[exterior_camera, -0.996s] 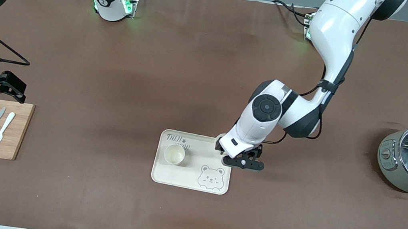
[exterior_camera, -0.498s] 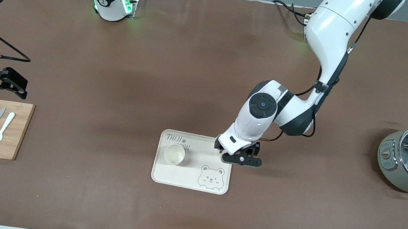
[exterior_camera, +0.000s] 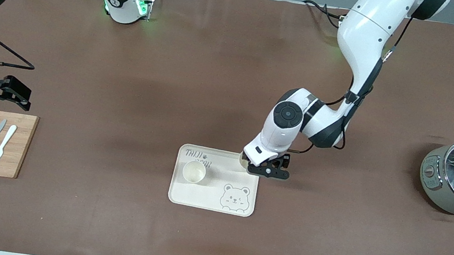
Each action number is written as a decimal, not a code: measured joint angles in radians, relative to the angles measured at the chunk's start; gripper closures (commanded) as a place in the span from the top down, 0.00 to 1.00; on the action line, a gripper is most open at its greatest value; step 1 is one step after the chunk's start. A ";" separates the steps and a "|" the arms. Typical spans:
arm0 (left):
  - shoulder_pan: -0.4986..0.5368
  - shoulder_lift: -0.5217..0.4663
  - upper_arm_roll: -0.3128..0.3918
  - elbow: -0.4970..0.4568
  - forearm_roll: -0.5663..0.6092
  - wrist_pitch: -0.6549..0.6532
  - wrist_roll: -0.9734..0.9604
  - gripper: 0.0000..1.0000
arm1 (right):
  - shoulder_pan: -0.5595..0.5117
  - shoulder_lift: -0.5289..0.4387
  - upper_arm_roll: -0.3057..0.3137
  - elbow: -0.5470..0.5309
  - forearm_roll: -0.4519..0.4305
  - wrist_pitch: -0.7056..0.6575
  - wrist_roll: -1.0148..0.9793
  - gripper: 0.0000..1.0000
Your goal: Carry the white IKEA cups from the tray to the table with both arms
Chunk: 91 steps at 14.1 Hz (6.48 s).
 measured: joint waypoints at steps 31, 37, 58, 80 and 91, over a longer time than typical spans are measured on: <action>0.129 -0.234 0.008 -0.022 -0.036 -0.236 0.086 0.00 | 0.007 0.033 -0.004 -0.025 0.013 0.023 0.038 1.00; 0.304 -0.344 0.009 -0.004 -0.090 -0.421 0.388 0.00 | 0.115 0.135 0.002 -0.041 0.027 0.205 0.399 1.00; 0.486 -0.684 0.008 -0.805 -0.249 0.157 0.807 0.00 | 0.398 0.515 0.001 -0.044 -0.033 0.635 0.749 1.00; 0.573 -0.584 0.008 -0.990 -0.249 0.484 0.995 0.00 | 0.467 0.597 0.000 -0.043 -0.033 0.702 0.750 1.00; 0.583 -0.584 0.008 -0.995 -0.263 0.484 0.995 0.00 | 0.467 0.599 -0.007 -0.043 -0.033 0.703 0.749 0.62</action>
